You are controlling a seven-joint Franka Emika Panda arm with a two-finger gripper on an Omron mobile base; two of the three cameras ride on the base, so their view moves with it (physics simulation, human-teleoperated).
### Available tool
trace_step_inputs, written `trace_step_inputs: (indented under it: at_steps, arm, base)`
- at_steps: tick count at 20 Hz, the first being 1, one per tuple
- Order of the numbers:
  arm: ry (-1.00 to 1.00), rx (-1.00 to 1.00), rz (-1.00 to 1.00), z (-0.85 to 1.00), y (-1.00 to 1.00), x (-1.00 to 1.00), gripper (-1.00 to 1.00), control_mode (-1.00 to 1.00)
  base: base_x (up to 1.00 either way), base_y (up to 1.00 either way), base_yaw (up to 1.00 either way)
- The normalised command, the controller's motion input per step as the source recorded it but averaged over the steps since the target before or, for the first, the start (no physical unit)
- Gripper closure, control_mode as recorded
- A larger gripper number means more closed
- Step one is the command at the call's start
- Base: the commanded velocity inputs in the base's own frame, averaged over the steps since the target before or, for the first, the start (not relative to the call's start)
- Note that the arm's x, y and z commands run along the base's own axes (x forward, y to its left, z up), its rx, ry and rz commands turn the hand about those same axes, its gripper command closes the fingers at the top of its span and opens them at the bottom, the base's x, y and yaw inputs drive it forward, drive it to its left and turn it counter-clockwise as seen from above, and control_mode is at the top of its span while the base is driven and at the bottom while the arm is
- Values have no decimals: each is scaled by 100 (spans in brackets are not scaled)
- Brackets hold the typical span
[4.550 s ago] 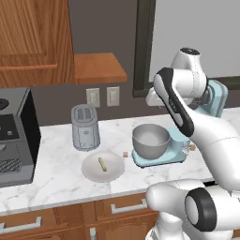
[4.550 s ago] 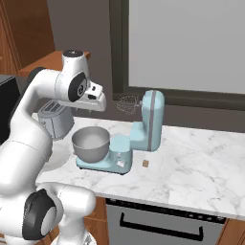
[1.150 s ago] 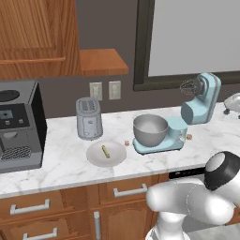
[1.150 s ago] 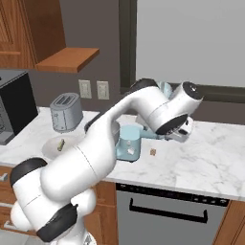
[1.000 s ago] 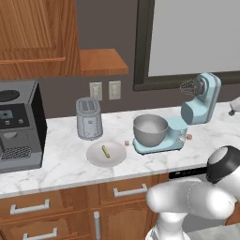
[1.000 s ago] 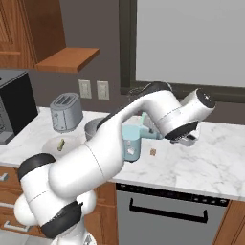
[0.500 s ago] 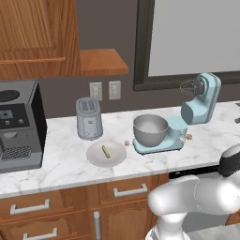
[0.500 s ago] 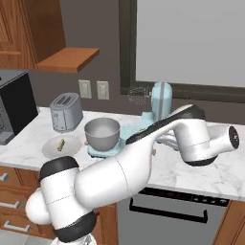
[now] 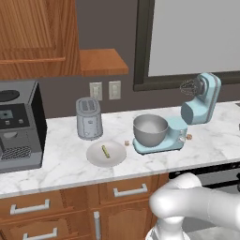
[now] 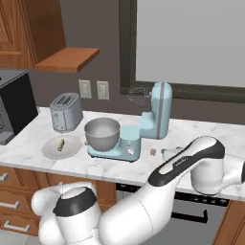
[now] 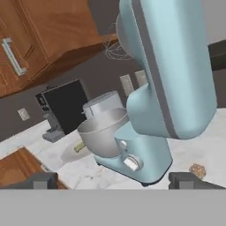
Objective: Add butter and sugar cubes to the stand mixer bowl and then turn on the stand mixer to begin making frosting.
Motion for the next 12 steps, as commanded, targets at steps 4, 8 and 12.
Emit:
trace_step_inputs:
  at_steps: [4, 8, 12]
  arm:
    - [-38, -14, 9, -3, 1, 0, -100, -100]
    - [-31, -23, 8, 0, 25, 0, -100, -100]
    - [-22, -29, 7, -2, 45, 2, -100, -100]
  base:
    - [0, 0, 0]
    - [0, 0, 0]
    - [0, 0, 0]
